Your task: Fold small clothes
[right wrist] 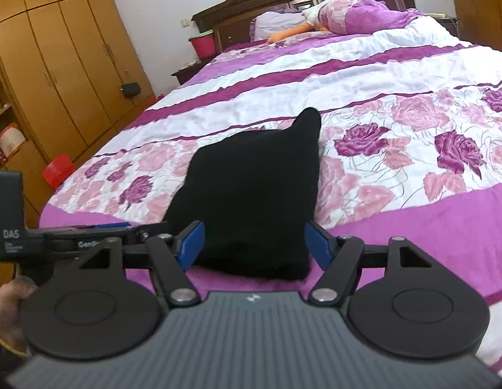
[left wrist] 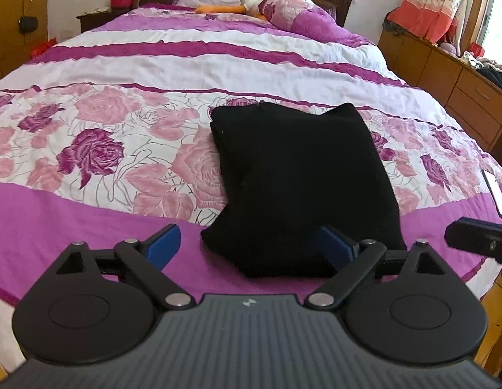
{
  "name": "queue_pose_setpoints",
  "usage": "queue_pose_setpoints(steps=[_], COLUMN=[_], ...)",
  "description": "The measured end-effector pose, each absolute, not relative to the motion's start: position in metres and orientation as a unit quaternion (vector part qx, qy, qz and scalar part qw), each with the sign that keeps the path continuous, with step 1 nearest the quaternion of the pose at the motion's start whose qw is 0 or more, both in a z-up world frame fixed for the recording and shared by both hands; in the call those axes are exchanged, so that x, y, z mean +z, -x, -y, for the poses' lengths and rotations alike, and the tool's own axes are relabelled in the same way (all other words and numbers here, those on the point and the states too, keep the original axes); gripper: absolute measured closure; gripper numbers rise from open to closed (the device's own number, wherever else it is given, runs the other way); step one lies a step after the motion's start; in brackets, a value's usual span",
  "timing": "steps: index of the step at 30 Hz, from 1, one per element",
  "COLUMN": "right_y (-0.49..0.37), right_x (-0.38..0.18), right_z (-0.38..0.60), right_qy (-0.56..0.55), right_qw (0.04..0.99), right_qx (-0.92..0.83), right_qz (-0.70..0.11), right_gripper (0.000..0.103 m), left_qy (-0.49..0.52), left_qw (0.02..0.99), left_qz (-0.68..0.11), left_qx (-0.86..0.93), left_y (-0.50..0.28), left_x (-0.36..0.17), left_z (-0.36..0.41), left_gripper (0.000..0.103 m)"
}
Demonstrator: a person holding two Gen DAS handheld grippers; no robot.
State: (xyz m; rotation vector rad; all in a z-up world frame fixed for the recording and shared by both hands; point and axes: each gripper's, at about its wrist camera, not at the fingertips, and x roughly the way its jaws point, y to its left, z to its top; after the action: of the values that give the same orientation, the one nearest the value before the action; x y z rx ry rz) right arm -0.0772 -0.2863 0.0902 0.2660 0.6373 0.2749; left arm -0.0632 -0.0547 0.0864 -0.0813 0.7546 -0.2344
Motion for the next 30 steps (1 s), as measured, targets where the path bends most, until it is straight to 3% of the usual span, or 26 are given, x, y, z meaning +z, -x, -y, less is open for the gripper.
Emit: queue_pose_setpoints(steps=[13, 30], right_y=[0.088, 0.083], right_x=[0.029, 0.011], right_z=[0.267, 0.257], right_qy=[-0.09, -0.083], right_qw=[0.932, 0.942], right_qx=[0.086, 0.059], right_qz=[-0.34, -0.32], right_gripper=[0.029, 0.029], left_qy=[0.016, -0.011], left_qw=[0.916, 0.906], left_qz=[-0.392, -0.416], left_qx=[-0.087, -0.075], left_y=[0.073, 0.065], left_x=[0.049, 0.019], left_z=[0.068, 0.082], left_gripper=[0.004, 0.004])
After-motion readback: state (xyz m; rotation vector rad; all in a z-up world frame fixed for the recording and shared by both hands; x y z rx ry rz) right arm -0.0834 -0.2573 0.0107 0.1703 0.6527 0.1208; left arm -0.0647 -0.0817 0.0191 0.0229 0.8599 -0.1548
